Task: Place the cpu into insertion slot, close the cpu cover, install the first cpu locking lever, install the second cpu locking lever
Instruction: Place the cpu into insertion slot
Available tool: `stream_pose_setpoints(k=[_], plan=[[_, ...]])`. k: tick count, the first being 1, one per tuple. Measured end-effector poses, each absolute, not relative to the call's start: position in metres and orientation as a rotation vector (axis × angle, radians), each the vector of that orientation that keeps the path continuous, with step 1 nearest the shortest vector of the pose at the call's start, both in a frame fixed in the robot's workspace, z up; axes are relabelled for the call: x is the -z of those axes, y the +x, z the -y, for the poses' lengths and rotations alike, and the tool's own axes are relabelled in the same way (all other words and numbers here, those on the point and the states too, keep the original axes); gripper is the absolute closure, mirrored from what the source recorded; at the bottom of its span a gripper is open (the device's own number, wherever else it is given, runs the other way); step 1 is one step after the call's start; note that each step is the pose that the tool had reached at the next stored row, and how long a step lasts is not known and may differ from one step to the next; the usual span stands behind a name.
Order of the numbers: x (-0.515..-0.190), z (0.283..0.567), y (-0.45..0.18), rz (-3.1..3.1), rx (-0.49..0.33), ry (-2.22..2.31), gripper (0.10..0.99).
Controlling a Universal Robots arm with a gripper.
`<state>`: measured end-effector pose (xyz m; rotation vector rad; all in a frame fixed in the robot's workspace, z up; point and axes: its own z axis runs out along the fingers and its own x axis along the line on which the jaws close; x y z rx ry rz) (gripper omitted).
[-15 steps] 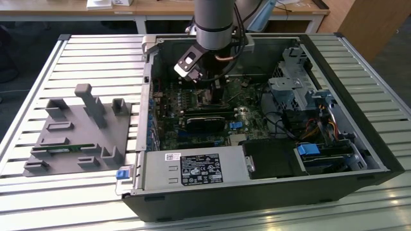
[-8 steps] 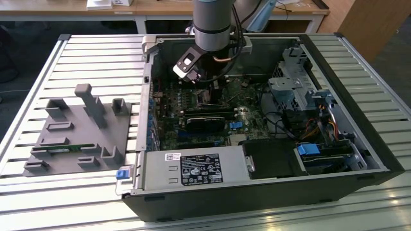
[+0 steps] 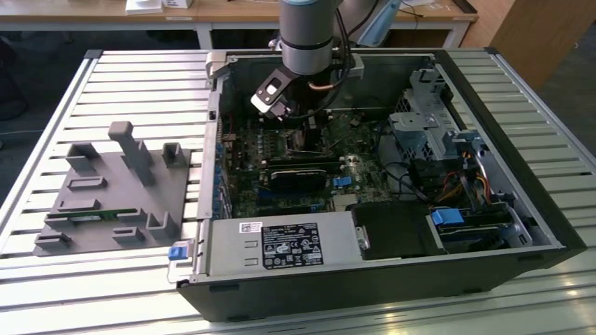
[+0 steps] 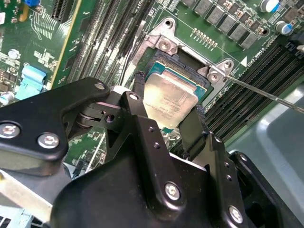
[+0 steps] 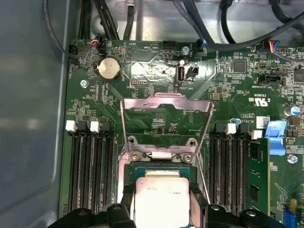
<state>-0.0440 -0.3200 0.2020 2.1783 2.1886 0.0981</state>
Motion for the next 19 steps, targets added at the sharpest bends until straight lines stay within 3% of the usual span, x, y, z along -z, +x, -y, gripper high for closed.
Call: stream_pose_setpoints(k=[19], plan=[[-0.1933, 0.32, -0.0445, -2.184, -0.096, 2.183, 0.545]])
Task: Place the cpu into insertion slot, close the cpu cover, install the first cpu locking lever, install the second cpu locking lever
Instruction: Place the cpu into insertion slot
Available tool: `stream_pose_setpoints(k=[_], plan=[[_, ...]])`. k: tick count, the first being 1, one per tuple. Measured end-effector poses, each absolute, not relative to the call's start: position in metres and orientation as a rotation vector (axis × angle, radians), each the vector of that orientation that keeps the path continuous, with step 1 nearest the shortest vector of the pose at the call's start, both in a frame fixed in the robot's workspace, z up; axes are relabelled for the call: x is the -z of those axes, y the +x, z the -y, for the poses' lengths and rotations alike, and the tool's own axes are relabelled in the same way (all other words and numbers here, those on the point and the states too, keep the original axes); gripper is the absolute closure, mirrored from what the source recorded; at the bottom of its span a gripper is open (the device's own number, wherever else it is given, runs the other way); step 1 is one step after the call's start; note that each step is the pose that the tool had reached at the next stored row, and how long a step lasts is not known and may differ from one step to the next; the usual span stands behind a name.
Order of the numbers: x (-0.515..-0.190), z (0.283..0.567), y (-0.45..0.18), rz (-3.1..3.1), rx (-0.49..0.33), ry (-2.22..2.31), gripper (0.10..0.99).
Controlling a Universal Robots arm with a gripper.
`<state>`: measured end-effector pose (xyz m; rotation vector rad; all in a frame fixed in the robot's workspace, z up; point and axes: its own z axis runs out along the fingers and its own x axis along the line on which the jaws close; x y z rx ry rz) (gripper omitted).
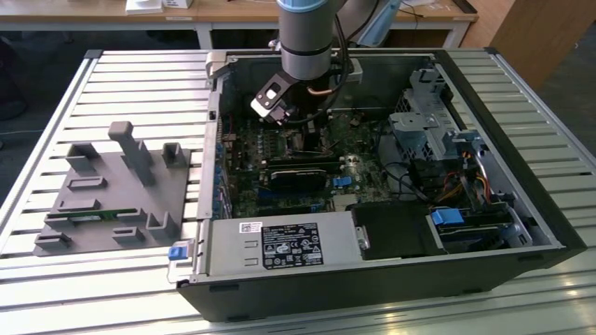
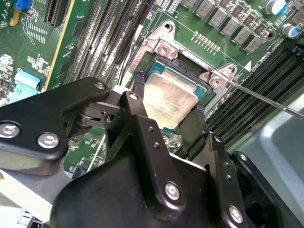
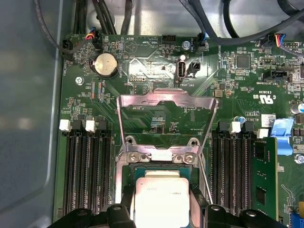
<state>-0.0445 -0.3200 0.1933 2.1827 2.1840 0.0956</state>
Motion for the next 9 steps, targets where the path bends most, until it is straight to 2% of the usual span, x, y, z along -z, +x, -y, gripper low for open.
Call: stream_pose_setpoints(k=[9], plan=[[-0.1932, 0.32, -0.0445, -2.184, -0.096, 2.183, 0.533]])
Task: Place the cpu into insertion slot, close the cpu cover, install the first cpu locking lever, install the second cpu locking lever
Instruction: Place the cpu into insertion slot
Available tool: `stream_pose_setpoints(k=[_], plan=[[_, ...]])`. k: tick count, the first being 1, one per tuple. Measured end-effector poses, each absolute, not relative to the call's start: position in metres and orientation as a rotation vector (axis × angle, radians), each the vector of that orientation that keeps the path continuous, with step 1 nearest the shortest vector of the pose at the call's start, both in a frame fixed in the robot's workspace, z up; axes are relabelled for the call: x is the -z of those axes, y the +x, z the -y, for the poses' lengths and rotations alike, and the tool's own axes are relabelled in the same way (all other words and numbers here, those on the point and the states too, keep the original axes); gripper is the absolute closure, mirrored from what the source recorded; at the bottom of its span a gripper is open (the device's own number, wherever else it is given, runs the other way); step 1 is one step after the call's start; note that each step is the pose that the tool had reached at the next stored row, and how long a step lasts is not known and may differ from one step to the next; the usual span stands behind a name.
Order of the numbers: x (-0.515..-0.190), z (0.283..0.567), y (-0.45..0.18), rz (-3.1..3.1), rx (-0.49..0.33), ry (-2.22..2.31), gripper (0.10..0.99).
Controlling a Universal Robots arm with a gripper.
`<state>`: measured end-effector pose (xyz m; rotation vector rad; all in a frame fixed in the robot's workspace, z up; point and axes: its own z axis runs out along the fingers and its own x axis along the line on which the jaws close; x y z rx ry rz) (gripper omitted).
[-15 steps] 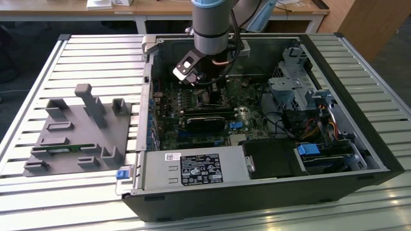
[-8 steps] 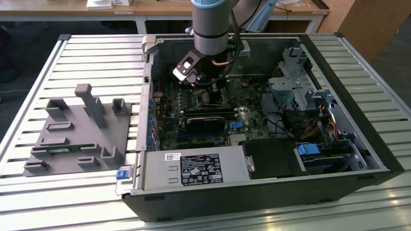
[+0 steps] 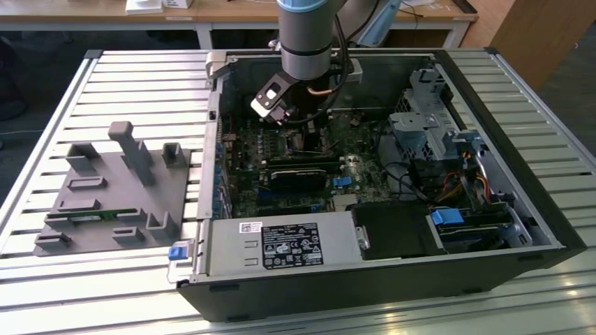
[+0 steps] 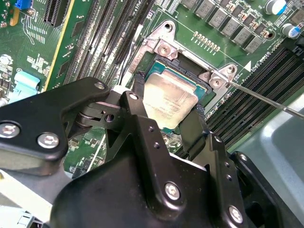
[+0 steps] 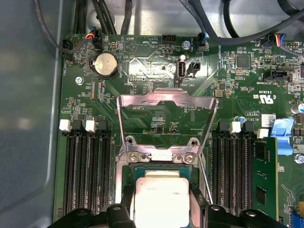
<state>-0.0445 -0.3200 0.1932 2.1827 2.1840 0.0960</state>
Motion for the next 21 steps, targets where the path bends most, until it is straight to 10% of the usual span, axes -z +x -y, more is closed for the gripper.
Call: stream_pose_setpoints(k=[21], plan=[[-0.1951, 0.3186, -0.0445, -2.184, -0.097, 2.184, 0.471]])
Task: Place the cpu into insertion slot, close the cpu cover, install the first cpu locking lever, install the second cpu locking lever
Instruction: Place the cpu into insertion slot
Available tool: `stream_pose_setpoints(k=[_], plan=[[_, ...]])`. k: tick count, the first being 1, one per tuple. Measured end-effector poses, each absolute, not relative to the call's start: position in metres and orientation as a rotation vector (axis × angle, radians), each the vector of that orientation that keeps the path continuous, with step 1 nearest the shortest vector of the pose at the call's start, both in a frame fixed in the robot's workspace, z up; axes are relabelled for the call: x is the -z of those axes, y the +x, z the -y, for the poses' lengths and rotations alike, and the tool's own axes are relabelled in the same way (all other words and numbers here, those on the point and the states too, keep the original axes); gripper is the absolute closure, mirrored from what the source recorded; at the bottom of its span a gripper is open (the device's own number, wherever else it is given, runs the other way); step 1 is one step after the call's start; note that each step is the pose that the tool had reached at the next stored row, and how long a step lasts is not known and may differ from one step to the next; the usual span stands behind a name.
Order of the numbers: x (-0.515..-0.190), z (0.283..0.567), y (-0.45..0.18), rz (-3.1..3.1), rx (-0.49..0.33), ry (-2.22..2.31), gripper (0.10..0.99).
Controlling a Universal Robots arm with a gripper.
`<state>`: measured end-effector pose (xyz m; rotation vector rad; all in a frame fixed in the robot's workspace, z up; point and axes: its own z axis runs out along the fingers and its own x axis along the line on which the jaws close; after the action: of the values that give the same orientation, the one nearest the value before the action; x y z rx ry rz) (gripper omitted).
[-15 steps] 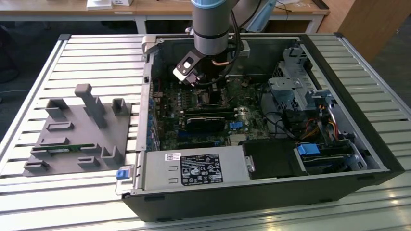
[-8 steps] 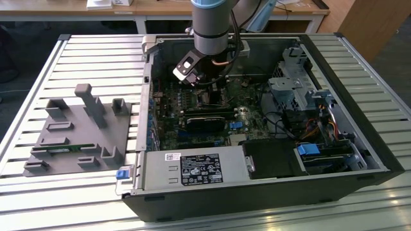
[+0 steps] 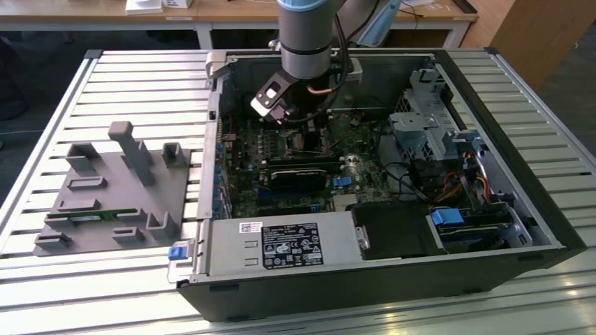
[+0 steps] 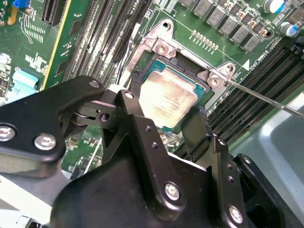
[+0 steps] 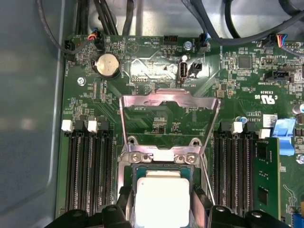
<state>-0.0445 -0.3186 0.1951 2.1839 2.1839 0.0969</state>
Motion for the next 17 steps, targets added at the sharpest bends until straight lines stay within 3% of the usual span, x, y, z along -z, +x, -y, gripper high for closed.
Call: stream_pose_setpoints(k=[9, 11, 12, 14, 15, 16, 17], plan=[[-0.207, 0.319, -0.04, -2.193, -0.078, 2.193, 0.486], [-0.208, 0.319, -0.038, -2.198, -0.068, 2.198, 0.612], [-0.208, 0.319, -0.037, -2.2, -0.066, 2.2, 0.612], [-0.208, 0.32, -0.037, -2.203, -0.067, 2.203, 0.729], [-0.208, 0.32, -0.037, -2.204, -0.068, 2.204, 0.729], [-0.208, 0.321, -0.037, -2.205, -0.07, 2.205, 0.847], [-0.208, 0.321, -0.037, -2.205, -0.071, 2.206, 0.847]])
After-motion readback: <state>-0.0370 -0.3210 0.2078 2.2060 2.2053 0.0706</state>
